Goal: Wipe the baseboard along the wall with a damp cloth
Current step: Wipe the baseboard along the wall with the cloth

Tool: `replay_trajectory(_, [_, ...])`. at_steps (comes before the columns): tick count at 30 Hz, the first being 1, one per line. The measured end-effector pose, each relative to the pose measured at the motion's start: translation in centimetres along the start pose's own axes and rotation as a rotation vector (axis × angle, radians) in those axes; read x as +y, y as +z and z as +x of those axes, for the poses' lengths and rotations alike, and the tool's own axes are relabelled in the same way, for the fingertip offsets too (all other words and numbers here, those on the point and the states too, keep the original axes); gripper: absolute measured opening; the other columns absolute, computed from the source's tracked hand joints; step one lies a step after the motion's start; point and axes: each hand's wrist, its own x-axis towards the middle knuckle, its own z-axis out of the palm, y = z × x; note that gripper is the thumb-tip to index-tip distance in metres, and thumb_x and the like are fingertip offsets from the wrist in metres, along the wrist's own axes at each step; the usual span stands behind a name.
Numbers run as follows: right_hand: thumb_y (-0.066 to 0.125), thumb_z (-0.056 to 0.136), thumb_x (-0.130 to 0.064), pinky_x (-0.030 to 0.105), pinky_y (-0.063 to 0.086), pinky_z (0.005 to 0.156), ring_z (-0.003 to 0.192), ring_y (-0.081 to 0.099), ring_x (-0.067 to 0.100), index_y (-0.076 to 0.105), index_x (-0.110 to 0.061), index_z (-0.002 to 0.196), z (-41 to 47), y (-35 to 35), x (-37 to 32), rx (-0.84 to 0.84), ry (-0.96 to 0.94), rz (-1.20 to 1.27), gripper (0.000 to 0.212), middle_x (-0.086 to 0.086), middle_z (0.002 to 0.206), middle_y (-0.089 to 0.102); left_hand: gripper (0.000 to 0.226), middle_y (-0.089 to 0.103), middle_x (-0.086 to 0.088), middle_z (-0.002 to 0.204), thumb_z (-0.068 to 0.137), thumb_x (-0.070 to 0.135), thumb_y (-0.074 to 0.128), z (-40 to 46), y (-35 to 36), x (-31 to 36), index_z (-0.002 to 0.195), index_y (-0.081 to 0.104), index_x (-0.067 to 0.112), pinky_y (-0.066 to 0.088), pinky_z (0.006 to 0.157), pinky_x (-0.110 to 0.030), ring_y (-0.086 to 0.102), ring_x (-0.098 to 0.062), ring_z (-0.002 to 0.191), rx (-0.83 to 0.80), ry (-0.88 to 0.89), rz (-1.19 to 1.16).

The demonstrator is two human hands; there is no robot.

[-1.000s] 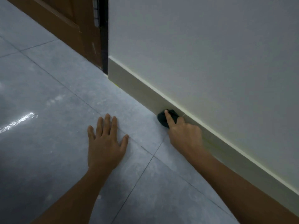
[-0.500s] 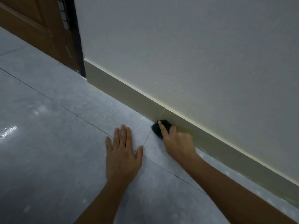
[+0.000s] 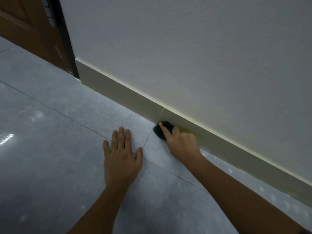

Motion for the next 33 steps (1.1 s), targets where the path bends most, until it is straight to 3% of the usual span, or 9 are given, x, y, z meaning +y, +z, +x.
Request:
replay_trajectory(2, [0.035, 0.097, -0.012, 0.026, 0.014, 0.039, 0.052, 0.036, 0.017, 0.008, -0.027, 0.154, -1.6, 0.2, 1.3, 0.058, 0.073, -0.012, 0.064, 0.015, 0.109, 0.056, 0.074, 0.012, -0.011, 0.157, 0.089, 0.054, 0.018, 0.0, 0.0, 0.0, 0.149, 0.013, 0.012, 0.002, 0.115, -0.048, 0.001, -0.023, 0.143, 0.001, 0.003, 0.000])
replay_trajectory(6, [0.075, 0.068, -0.018, 0.013, 0.003, 0.043, 0.041, -0.001, 0.011, 0.057, -0.025, 0.133, -1.5, 0.7, 2.2, 0.311, 0.090, -0.011, 0.067, 0.011, 0.065, 0.055, 0.074, 0.008, -0.010, 0.158, 0.089, 0.055, 0.017, 0.0, 0.0, 0.0, 0.150, 0.009, 0.013, -0.001, 0.115, -0.047, 0.000, -0.024, 0.145, -0.008, 0.003, 0.015])
replay_trajectory(8, [0.074, 0.070, -0.018, 0.013, 0.003, 0.043, 0.040, -0.001, 0.012, 0.055, -0.024, 0.135, -0.5, -0.1, 1.4, 0.343, 0.062, 0.019, 0.068, 0.011, 0.067, 0.055, 0.074, 0.007, -0.010, 0.158, 0.089, 0.055, 0.016, 0.0, 0.0, 0.1, 0.150, 0.008, 0.014, -0.002, 0.115, -0.047, 0.000, -0.024, 0.145, -0.011, 0.000, 0.018])
replay_trajectory(13, [0.031, 0.098, -0.011, 0.025, 0.017, 0.039, 0.044, 0.021, 0.016, 0.004, -0.025, 0.153, 1.0, -0.1, -1.3, 0.136, 0.064, 0.117, 0.064, 0.017, 0.109, 0.052, 0.074, 0.006, -0.009, 0.158, 0.089, 0.056, 0.016, -0.1, 0.0, 0.1, 0.150, 0.007, 0.015, -0.001, 0.115, -0.047, 0.000, -0.024, 0.145, -0.008, -0.006, 0.020])
replay_trajectory(21, [0.031, 0.099, -0.013, 0.028, 0.016, 0.040, 0.068, 0.058, 0.026, 0.002, -0.026, 0.153, -3.6, 1.6, 2.5, -0.023, 0.073, 0.052, 0.063, 0.016, 0.117, 0.052, 0.075, 0.003, -0.009, 0.159, 0.088, 0.057, 0.011, -0.1, -0.3, 0.0, 0.150, 0.004, 0.015, -0.004, 0.116, -0.046, -0.004, -0.023, 0.145, -0.031, 0.015, 0.017])
replay_trajectory(24, [0.039, 0.097, -0.016, 0.025, 0.021, 0.041, 0.056, 0.041, 0.023, 0.014, -0.029, 0.152, -4.7, 2.3, 3.8, 0.088, 0.121, 0.005, 0.063, 0.014, 0.106, 0.056, 0.071, 0.008, -0.014, 0.158, 0.091, 0.049, 0.009, -0.6, -0.4, 0.6, 0.148, 0.009, 0.008, 0.000, 0.116, -0.049, 0.000, -0.026, 0.145, -0.009, 0.001, 0.034])
replay_trajectory(27, [0.072, 0.073, -0.021, 0.021, 0.022, 0.041, 0.042, 0.023, 0.019, 0.055, -0.027, 0.134, -3.7, 2.4, 3.8, 0.358, 0.179, -0.068, 0.064, 0.010, 0.071, 0.058, 0.064, 0.022, -0.019, 0.154, 0.093, 0.041, 0.019, -1.9, 0.4, 4.3, 0.145, 0.023, 0.003, 0.008, 0.114, -0.051, 0.018, -0.032, 0.143, 0.000, 0.090, 0.004])
replay_trajectory(29, [0.075, 0.067, -0.020, 0.021, 0.022, 0.040, 0.035, 0.027, 0.019, 0.061, -0.028, 0.128, -2.8, 2.7, 3.3, 0.417, 0.164, -0.055, 0.063, 0.009, 0.065, 0.057, 0.065, 0.019, -0.017, 0.155, 0.093, 0.042, 0.015, -2.9, 1.4, 7.0, 0.146, 0.020, 0.005, 0.005, 0.114, -0.048, 0.015, -0.029, 0.144, -0.028, 0.136, -0.027])
replay_trajectory(33, [0.069, 0.067, -0.020, 0.021, 0.019, 0.039, 0.032, 0.042, 0.016, 0.062, -0.035, 0.126, -3.6, 3.4, 3.2, 0.294, 0.148, -0.053, 0.061, 0.005, 0.065, 0.059, 0.072, 0.008, -0.014, 0.158, 0.091, 0.049, 0.007, -3.6, 2.5, 8.4, 0.148, 0.006, 0.005, -0.006, 0.115, -0.043, 0.002, -0.025, 0.146, -0.056, 0.110, 0.000])
